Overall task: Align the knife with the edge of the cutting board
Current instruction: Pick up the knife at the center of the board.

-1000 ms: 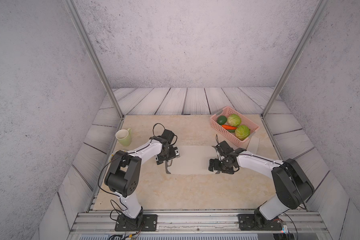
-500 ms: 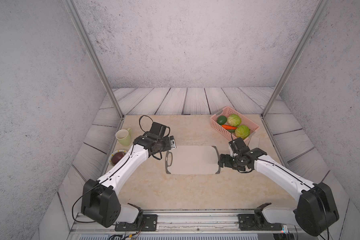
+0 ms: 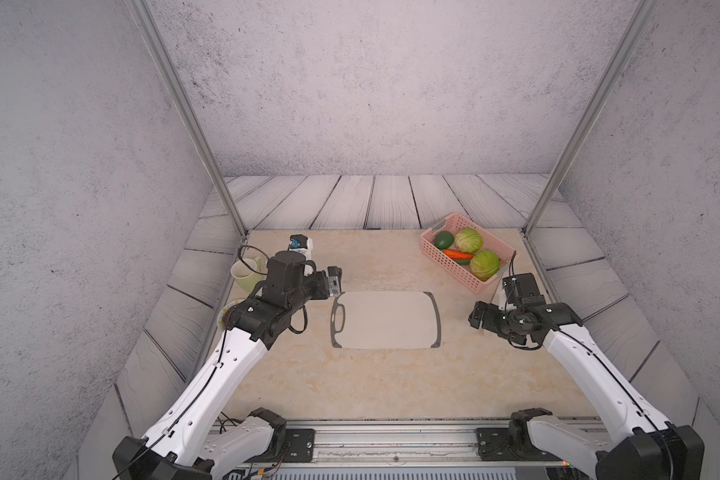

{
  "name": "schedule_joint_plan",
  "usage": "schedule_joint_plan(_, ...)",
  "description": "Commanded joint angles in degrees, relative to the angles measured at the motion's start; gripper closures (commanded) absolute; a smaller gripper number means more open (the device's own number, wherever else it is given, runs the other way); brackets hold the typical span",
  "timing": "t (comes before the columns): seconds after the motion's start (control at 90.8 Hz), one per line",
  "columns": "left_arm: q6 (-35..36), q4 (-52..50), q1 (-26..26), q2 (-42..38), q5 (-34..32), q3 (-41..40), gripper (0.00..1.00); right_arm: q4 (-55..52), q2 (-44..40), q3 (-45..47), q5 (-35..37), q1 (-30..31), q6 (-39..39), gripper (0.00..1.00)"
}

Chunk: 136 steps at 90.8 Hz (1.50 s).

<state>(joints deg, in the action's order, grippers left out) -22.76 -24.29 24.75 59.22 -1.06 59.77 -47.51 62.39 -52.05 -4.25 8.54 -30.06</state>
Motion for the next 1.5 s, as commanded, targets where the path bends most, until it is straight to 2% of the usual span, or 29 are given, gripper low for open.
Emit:
schedule_joint_plan(0.0, -1.4, 6.0, -0.3, -3.0, -0.1, -4.9, 0.02, -2.2, 0.4, -1.3, -1.0, -2.3, 1.1, 0.01)
schedule_joint_plan(0.231, -0.8, 1.9, -0.3, -1.8, -2.8, -4.3, 0.02, -1.9, 2.5, -2.1, -2.6, -7.0, 0.9, 0.01)
schedule_joint_plan(0.44, 2.2, -2.0, -0.3, 1.1, -0.1, -1.6, 0.02, -0.6, 5.5, -2.6, -3.2, -9.7, 0.5, 0.02)
schedule_joint_plan(0.936, 2.4, -6.4, -0.3, 3.6, -0.2, 0.5, 0.02, 3.2, 17.8, -5.1, -3.4, -10.6, -3.0, 0.06)
schedule_joint_plan(1.486, 3.2, -7.2, -0.3, 4.1, -1.0, 0.9, 0.02, 6.7, 28.9, -6.5, -5.5, -12.2, -2.4, 0.07)
